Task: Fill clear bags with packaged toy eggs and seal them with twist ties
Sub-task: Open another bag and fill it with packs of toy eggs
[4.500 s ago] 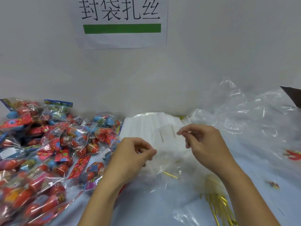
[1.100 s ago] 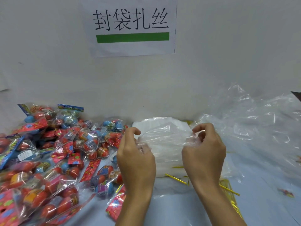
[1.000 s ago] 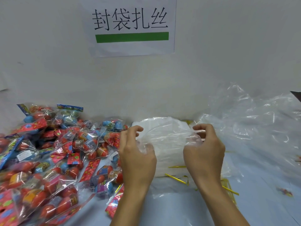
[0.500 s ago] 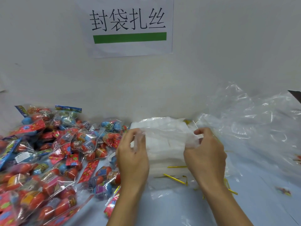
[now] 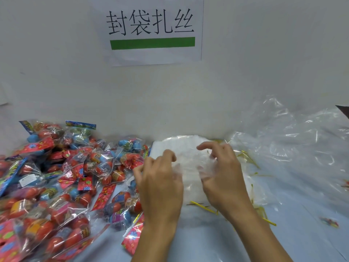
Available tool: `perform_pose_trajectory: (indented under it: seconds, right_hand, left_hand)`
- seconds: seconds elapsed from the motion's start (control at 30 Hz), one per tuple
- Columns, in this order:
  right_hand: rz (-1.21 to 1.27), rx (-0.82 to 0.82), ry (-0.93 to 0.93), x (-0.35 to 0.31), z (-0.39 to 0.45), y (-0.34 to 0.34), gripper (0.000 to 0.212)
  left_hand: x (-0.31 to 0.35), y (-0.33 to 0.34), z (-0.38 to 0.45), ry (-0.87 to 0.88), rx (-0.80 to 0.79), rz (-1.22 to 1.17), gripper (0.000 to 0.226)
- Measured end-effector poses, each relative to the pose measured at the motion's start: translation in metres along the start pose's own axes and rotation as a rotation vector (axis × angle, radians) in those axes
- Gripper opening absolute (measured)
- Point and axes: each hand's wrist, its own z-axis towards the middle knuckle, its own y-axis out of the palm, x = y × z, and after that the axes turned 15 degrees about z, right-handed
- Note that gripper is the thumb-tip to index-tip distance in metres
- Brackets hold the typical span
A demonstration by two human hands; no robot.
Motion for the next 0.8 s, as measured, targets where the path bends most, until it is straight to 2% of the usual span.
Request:
perform_pose_trajectory:
  seconds: [0.07,0.13,0.27,0.33,0.4,0.5,0.6,0.7,0.73,0.8]
  right_hand:
    - [-0.049,0.196,0.046,0.003,0.0017,-0.0013,0.055]
    - [-0.081,0.351,0.135,0.0046,0.0028,-0.0042,0.041]
    - [0.066,0.29,0.174,0.0069,0.0034,-0.0045,0.031]
    - [0.138,0.236,0.135,0.0033,0.0025,-0.0046,0.036]
    - [0.165,0.158,0.094,0.0012,0.0023,-0.004,0.05]
    - [0.142,0.079,0.113,0.0035,0.0013,-0.0016,0.045]
    - [0.039,0.185,0.214,0.0079,0.0011,-0.0018,0.046]
    - [-0.085,0.327,0.203,0.0059,-0.0005,-0.001,0.04]
    - [-0.078,0.344,0.19,0.0052,-0.0001,-0.0018,0.038]
    - [-0.007,0.33,0.194,0.0053,0.0017,-0.0042,0.046]
  left_hand:
    - [-0.0039,-0.0035,0.0015,-0.142,0.034,-0.026,0.043]
    - [-0.0041,-0.0041,0.002,-0.218,0.045,-0.054,0.045]
    - [-0.0018,0.0013,0.0011,-0.165,-0.009,-0.082,0.042]
    - [-0.0032,0.0027,0.0013,-0.154,-0.115,-0.104,0.05]
    - [-0.0039,0.002,0.0008,-0.149,-0.213,-0.105,0.048]
    - [-0.0044,-0.0012,-0.0001,-0.217,-0.228,-0.092,0.039]
    - [-0.0047,-0.0058,0.0027,-0.348,-0.121,-0.114,0.045]
    - [-0.0009,-0.0049,0.0016,-0.301,-0.066,-0.088,0.05]
    - [-0.0003,-0.0034,0.0017,-0.279,-0.075,-0.082,0.053]
    - [0.0005,0.0003,0.0014,-0.221,-0.116,-0.027,0.062]
